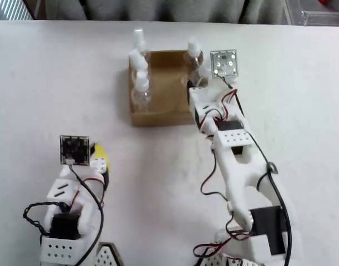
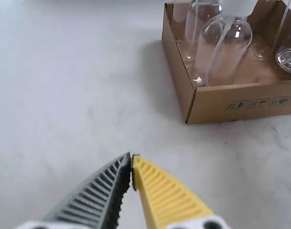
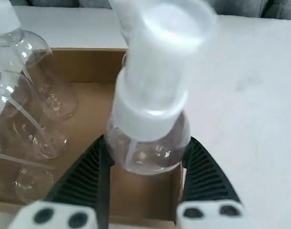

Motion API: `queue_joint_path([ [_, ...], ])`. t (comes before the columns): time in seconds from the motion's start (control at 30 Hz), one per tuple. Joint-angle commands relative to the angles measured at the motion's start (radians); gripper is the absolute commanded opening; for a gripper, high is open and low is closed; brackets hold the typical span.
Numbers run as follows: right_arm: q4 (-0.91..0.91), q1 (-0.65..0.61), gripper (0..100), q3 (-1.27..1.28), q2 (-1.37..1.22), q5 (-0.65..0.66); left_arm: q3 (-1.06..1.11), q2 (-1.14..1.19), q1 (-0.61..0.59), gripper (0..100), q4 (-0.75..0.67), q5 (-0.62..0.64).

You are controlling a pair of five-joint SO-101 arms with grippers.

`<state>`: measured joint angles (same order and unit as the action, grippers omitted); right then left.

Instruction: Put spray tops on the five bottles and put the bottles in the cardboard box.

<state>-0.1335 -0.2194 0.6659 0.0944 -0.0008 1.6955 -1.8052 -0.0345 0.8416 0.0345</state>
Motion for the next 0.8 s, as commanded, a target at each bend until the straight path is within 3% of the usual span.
queue_joint_path([
  [0.0,0.022,0.018,1.5,-0.074,-0.033,0.014,-0.003,-0.015,-0.007,2,0.002,-0.038],
  [0.33,0.021,0.010,1.8,-0.110,-0.116,0.015,-0.003,-0.015,-0.007,2,0.002,-0.041],
  [0.5,0.015,0.008,1.9,-0.106,-0.116,0.146,-0.003,-0.015,-0.007,2,0.002,-0.044],
  [0.63,0.015,0.005,2.2,-0.104,-0.116,0.149,-0.003,-0.015,-0.007,2,0.002,-0.044],
  [0.77,0.012,0.004,12.3,-0.103,-0.116,0.149,-0.003,-0.015,-0.007,2,0.002,-0.044],
])
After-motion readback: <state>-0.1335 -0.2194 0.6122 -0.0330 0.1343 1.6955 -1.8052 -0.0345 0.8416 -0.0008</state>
